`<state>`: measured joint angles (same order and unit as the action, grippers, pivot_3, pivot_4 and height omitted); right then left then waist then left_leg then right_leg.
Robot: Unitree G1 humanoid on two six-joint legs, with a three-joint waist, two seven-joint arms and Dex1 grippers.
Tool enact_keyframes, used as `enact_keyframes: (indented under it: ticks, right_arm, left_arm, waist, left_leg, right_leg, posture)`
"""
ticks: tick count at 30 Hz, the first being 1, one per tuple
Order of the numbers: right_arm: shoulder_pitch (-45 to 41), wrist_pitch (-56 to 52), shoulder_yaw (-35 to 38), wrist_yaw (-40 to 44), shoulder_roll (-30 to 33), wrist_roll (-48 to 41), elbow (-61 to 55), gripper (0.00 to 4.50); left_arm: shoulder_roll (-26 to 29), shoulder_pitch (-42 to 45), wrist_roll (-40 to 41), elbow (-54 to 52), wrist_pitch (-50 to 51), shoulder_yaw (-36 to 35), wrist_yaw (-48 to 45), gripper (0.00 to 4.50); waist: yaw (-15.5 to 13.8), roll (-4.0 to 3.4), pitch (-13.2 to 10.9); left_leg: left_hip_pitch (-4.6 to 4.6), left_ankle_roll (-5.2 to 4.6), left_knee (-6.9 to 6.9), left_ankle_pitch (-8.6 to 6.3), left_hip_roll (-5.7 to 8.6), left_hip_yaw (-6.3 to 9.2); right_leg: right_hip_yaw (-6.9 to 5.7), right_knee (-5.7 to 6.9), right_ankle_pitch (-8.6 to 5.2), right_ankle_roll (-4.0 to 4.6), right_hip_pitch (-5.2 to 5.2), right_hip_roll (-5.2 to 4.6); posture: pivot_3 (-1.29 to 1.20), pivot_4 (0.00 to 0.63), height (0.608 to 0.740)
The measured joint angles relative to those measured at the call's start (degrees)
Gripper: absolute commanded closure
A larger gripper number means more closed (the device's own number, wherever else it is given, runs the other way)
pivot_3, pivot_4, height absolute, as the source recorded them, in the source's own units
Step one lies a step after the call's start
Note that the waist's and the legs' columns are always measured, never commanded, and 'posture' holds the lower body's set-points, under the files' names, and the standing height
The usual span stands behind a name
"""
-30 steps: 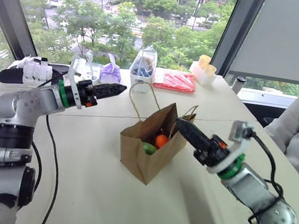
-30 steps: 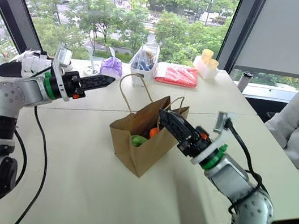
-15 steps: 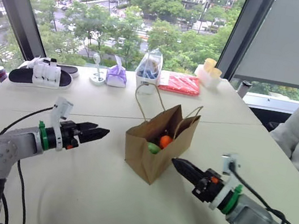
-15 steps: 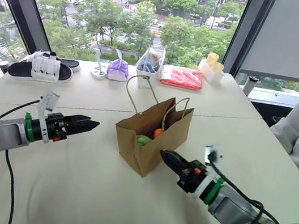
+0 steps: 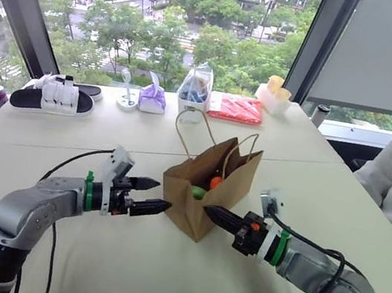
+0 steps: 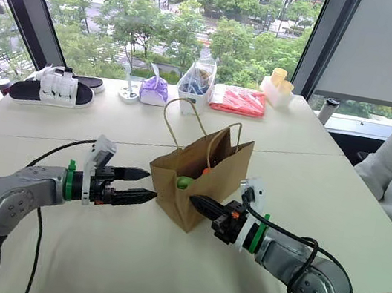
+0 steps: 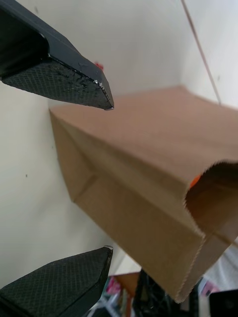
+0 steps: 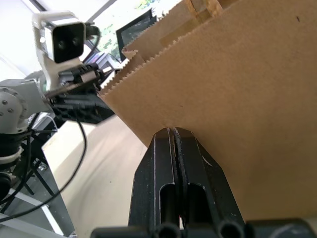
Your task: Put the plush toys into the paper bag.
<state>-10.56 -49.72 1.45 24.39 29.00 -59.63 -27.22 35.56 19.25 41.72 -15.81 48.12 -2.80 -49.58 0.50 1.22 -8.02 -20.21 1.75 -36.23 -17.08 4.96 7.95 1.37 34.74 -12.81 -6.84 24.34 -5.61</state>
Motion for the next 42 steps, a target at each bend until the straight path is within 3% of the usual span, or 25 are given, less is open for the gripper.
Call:
enact_keyframes:
  ticks: [10,29,32,39,42]
  right_arm:
    - [-1.45,-0.52,-0.58,-0.5,-2.43,0.95,1.09,4.45]
    - [-1.82,-1.15,-0.92,-2.29,-5.12,1.1,1.08,4.45]
    - [-1.92,-1.15,-0.82,-2.4,-5.32,0.96,1.08,4.5]
    - [-1.82,-1.81,0.39,-2.28,-5.22,-1.96,0.59,4.5]
    - [-1.02,-2.47,2.15,-1.53,-4.44,-4.9,-0.21,4.5]
  left_arm:
    - [-2.08,1.85,-2.53,-1.15,-1.35,6.09,-0.94,0.0]
    - [-9.99,3.76,-7.31,-5.75,0.31,12.61,10.63,0.0]
    - [-11.13,3.77,-8.68,-5.56,0.02,13.39,11.97,0.88]
    - [-11.97,4.77,-11.44,-4.55,-0.34,14.5,13.0,4.39]
    - [-12.06,4.82,-11.99,-4.5,-0.34,14.96,12.82,4.48]
  waist:
    - [0.04,0.0,0.0]
    - [-0.17,-0.02,0.01]
    - [-0.22,-0.02,0.01]
    - [-0.17,-0.02,0.01]
    - [-0.2,-0.02,0.01]
  left_leg:
    - [-0.03,-0.01,0.0,0.0,0.0,0.01]
    - [-0.03,-0.01,-0.04,0.0,0.02,0.01]
    - [-0.03,-0.01,-0.04,0.0,0.02,0.01]
    - [-0.04,-0.01,-0.03,0.0,0.02,0.01]
    - [-0.04,-0.02,-0.03,0.0,0.02,0.01]
  right_leg:
    - [-0.01,-0.06,0.0,0.0,0.0,0.01]
    - [-0.01,-0.09,0.01,-0.01,-0.05,0.02]
    - [-0.01,-0.1,0.01,-0.01,-0.06,0.02]
    - [-0.03,-0.11,0.01,-0.01,-0.05,0.03]
    - [-0.03,-0.13,0.01,-0.01,-0.05,0.03]
  posture:
    - [0.0,0.15,0.74]
    - [0.0,0.15,0.74]
    - [0.0,0.15,0.74]
    - [0.0,0.15,0.74]
    - [0.0,0.15,0.74]
